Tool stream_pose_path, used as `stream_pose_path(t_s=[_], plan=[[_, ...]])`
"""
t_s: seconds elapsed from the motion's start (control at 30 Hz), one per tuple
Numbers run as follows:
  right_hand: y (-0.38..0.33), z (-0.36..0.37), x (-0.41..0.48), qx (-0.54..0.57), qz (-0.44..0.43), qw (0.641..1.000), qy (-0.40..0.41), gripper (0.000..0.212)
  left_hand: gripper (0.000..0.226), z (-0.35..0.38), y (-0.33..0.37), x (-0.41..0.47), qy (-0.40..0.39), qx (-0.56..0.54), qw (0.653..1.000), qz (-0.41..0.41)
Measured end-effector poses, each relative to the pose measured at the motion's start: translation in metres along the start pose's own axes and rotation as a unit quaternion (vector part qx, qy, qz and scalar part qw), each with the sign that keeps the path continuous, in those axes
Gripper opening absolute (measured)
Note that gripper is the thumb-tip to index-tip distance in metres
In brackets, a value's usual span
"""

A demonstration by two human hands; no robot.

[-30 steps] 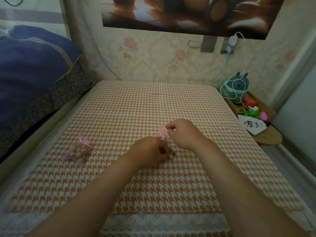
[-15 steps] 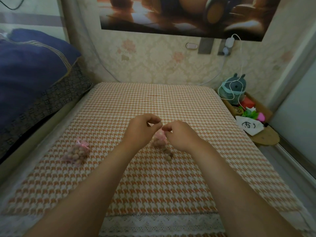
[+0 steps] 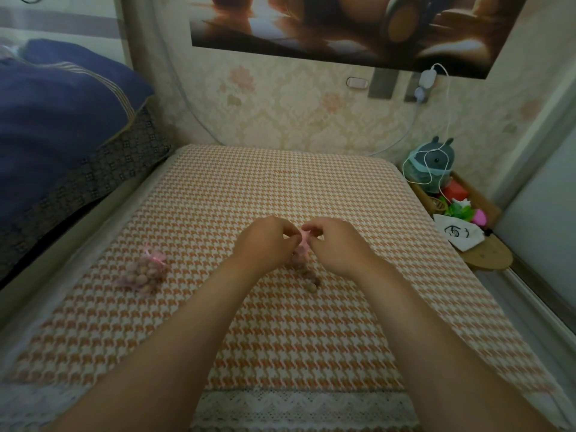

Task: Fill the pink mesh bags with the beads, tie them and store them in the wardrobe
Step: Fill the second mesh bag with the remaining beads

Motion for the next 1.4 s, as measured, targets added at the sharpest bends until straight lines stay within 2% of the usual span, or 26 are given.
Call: stream_pose_path(t_s=[0.13,0.23,0.33,0.4,0.6,0.7,0.8,0.9,1.0,1.23,1.3,1.4], plan=[[0.012,-0.009,-0.003,-0.005,0.040,0.999,0.027,0.019,0.020,-0.002,0.003,-0.001,0.001,0.001,1.000,-0.002],[0.021,0.002,-0.013,-0.071,0.092,0.992,-0.038,0.016,0.018,-0.006,0.005,-0.001,0.006,-0.011,1.000,0.005],[0.025,0.017,-0.023,-0.114,0.128,0.980,-0.098,0.029,0.018,-0.007,0.005,-0.001,-0.002,-0.015,1.000,0.007],[0.026,0.023,-0.025,-0.128,0.138,0.976,-0.109,0.030,0.019,-0.008,0.005,-0.003,-0.002,-0.020,1.000,0.011],[0.030,0.022,-0.019,-0.107,0.141,0.980,-0.091,0.030,0.025,-0.008,0.004,-0.003,-0.012,-0.046,0.999,0.014],[0.038,0.004,-0.012,-0.079,0.151,0.985,-0.030,0.033,0.024,-0.007,0.004,-0.002,-0.019,-0.063,0.998,0.009],[0.034,-0.025,-0.006,-0.017,0.114,0.990,0.078,0.029,0.024,-0.004,0.005,-0.001,-0.026,-0.079,0.997,0.005],[0.009,-0.035,-0.005,0.069,0.018,0.989,0.126,0.027,0.023,-0.003,0.007,0.000,-0.026,-0.095,0.995,0.002],[-0.014,-0.026,-0.006,0.111,-0.045,0.987,0.111,0.028,0.022,-0.003,0.008,0.000,-0.025,-0.096,0.995,0.002],[-0.021,-0.004,-0.006,0.075,-0.071,0.992,0.076,0.045,0.026,-0.003,0.002,-0.003,-0.037,-0.104,0.994,-0.011],[-0.020,-0.006,-0.006,0.074,-0.074,0.991,0.081,0.043,0.024,-0.006,0.000,-0.002,-0.023,-0.093,0.995,-0.012],[-0.017,-0.013,-0.005,0.064,-0.074,0.991,0.090,0.027,0.022,-0.009,0.002,-0.003,-0.003,-0.076,0.997,-0.009]])
Point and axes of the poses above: each hand's wrist, its own x-axis towards the middle knuckle, its own z-axis out of the palm, y = z × x, the point moved 10 cm from there along x, towards the middle knuckle, and after that the axes turned 1 degree about -x, right-handed, at the moved point
